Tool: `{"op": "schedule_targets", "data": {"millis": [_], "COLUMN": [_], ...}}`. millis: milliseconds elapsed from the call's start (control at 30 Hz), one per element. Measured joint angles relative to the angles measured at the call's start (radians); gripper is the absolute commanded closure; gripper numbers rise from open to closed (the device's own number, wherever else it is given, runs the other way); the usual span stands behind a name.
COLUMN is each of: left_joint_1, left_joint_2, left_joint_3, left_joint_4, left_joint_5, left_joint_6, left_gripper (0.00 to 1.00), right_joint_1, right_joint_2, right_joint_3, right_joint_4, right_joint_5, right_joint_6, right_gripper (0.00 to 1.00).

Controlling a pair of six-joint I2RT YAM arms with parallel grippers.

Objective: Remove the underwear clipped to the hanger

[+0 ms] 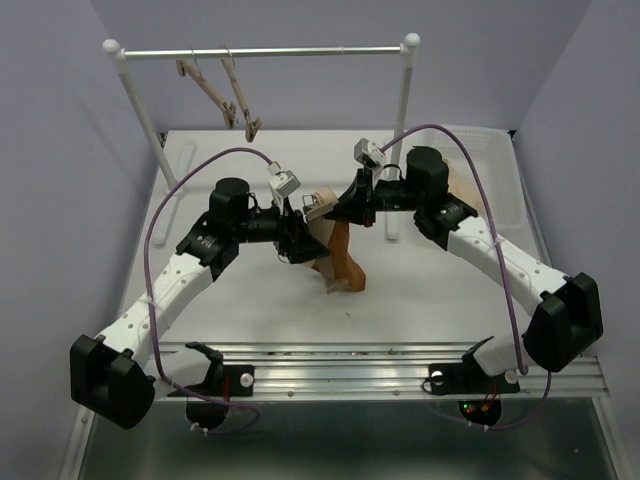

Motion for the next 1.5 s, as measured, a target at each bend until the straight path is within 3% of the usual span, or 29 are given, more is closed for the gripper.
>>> {"op": "schedule_targets", "data": {"millis": [433, 633, 767, 933, 1300, 1500], "left_joint_1": [-0.002, -0.002, -0.004, -0.005, -0.005, -0.006], "left_joint_2": [0.027, -0.131, -0.323, -0.430, -0.203, -0.196], "left_joint_3": [0.000, 0.000, -0.019, -0.114, -0.106, -0.106], "left_joint_4": [-0.095, -0.112, 0.031, 0.282, 0.399, 0.451], "left_joint_5": [-0.182, -0.268, -0.288, -0.264, -0.188, -0.107], "left_joint_6": [-0.008, 0.039, 0.034, 0.002, 0.000, -0.015], "left_gripper": [0.01, 0.01, 0.01, 0.01, 0.01, 0.01], "right_joint_1": [-0.016, -0.038, -0.038, -0.038, -0.038, -0.038], "right_joint_2": [-0.115, -0.113, -0.111, -0.106, -0.093, -0.073], "right_joint_3": [-0.003, -0.003, -0.003, -0.003, 0.012, 0.031], "right_joint_4": [-0.082, -0.145, -0.158, -0.159, -0.161, -0.178], "right_joint_5": [0.154, 0.160, 0.142, 0.095, 0.020, 0.022], "right_joint_6": [-0.031, -0.029, -0.018, 0.002, 0.079, 0.106], "right_gripper": [0.99, 0.99, 0.99, 0.99, 0.99, 0.99]}}
